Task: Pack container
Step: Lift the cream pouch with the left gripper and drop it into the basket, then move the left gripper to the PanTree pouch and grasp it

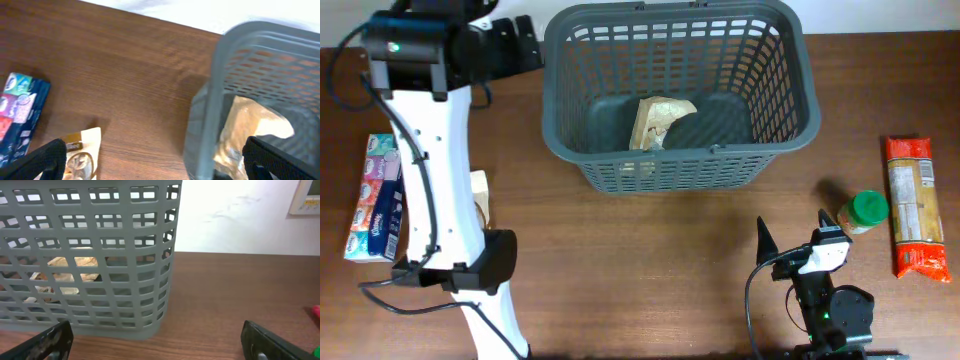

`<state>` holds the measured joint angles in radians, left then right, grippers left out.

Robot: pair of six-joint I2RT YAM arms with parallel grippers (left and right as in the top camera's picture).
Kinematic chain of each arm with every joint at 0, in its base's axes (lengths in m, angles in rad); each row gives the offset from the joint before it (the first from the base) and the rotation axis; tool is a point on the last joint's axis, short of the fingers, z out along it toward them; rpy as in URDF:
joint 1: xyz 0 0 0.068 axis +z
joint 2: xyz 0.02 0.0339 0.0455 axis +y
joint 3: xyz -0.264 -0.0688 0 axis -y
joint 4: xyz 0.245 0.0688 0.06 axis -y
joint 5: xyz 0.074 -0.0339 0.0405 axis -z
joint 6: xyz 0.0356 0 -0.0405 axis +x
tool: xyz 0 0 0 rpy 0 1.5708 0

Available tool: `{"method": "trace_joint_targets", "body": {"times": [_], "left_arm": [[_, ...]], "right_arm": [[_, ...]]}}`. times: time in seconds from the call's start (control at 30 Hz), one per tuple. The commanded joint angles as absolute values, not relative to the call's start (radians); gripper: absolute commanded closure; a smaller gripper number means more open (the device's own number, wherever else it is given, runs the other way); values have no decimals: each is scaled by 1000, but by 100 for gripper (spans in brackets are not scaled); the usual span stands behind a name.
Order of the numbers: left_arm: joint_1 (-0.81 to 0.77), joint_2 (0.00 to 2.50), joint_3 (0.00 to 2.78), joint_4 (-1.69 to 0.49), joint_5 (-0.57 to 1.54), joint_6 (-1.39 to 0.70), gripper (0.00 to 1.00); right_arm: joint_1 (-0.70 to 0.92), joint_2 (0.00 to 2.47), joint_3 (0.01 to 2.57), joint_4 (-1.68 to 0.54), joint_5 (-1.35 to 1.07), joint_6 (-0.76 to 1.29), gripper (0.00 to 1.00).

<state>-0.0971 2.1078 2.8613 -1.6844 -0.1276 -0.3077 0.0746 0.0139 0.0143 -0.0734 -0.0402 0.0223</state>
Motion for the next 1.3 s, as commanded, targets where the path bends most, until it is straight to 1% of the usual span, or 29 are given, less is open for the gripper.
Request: {"method": "trace_joint_targets", "body": {"times": [0.0, 0.3, 0.57, 0.73, 0.87, 0.93, 1.03, 1.13, 1.27], "left_arm": [[-72, 2102, 2857, -1687, -163, -298, 1], [-62, 2046, 2854, -1687, -181, -260, 1], [-62, 1880, 2794, -1687, -263, -260, 1], [-62, 1720, 2543, -1687, -336, -278, 1], [-62, 1591, 2242, -1687, -463, -355, 1], [-62, 1547, 2103, -1682, -479, -381, 1], [-62, 1496, 1904, -1627, -476, -389, 1], [-62, 1451, 1700, -1526, -475, -387, 1], [-61, 1415, 1478, -1366, -422, -298, 1]], "right_arm": [[70, 3, 6, -71, -49, 22, 1], [70, 3, 6, -71, -49, 22, 1], [70, 4, 6, -71, -49, 22, 1], [70, 3, 6, -71, -49, 22, 1], [70, 4, 6, -71, -49, 22, 1], [70, 3, 6, -71, -49, 22, 1], [70, 3, 6, -71, -49, 22, 1], [70, 3, 6, -71, -49, 22, 1], [70, 3, 6, -71, -49, 22, 1]]}}
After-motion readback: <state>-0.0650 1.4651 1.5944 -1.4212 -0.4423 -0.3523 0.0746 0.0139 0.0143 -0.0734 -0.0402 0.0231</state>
